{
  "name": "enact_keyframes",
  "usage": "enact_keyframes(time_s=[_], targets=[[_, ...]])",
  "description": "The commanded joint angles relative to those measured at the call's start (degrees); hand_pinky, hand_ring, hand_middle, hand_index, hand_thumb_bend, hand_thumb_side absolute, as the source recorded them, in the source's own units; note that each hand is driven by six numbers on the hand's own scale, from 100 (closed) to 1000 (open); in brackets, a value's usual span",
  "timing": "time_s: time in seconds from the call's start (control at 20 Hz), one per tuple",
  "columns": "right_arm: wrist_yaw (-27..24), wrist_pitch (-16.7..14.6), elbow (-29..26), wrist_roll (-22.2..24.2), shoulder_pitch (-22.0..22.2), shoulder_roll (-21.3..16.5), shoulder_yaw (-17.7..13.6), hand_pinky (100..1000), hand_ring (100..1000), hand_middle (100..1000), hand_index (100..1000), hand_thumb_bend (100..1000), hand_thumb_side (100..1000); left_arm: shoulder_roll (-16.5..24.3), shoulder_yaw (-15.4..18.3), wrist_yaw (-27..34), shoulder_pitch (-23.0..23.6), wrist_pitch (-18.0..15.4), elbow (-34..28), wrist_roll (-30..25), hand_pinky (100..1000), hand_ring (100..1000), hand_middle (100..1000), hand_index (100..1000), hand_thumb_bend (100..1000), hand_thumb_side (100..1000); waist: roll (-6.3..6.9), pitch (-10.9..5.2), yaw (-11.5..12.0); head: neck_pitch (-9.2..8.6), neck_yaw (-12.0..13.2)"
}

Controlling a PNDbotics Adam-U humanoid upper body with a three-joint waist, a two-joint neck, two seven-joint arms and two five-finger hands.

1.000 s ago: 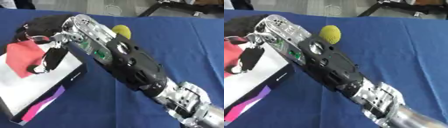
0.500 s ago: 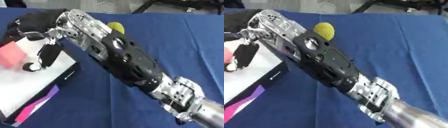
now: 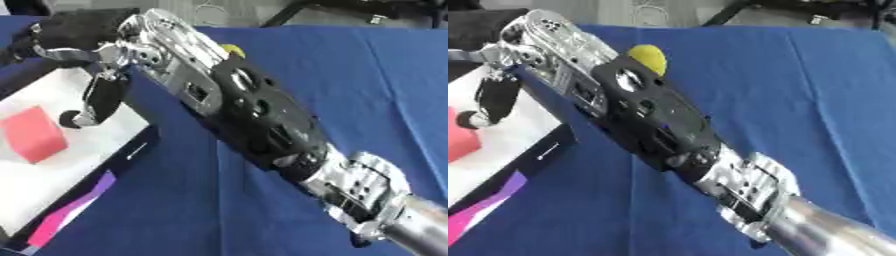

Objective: Pick up objects on the table and place them in the box.

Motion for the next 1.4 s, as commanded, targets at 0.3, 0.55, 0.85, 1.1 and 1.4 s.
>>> enact_keyframes(time_s=[0.3,0.55,0.85,1.1,1.4], targets=[[-7.1,7.4,-8.7,-7.2,-5.7,-5.3,-7.4,906,878,834,921,118,149,1.6,1.0,0.1,0.2,-0.1,-0.3,0.4,810,790,754,874,689,626,-0.07,-0.75,-0.8,0.19,0.0],[-13.4,13.0,-10.1,-10.9,-8.3,-11.7,-10.0,901,870,826,899,116,137,2.3,1.4,0.1,1.0,-0.3,-0.1,0.7,810,790,754,873,687,626,-0.14,-0.91,-1.9,-0.30,0.0],[-14.7,15.4,-6.6,-13.1,-8.4,-18.5,-12.5,901,870,825,898,103,165,3.2,2.2,0.0,1.8,-0.7,-0.5,1.5,810,789,754,873,685,626,-0.14,-0.80,-3.4,-1.18,0.9],[-14.3,15.8,-2.8,-13.3,-6.8,-24.2,-12.9,899,868,823,895,100,219,4.2,3.2,0.0,2.7,-1.1,-1.6,2.4,810,789,754,873,684,624,-0.08,-0.50,-4.0,-1.65,1.6],[-15.1,15.3,0.0,-12.1,-4.7,-29.1,-12.4,900,874,837,910,100,294,5.3,4.0,0.0,3.2,-1.6,-3.4,3.2,811,788,754,874,684,622,-0.11,-0.26,-4.2,-1.92,2.5]])
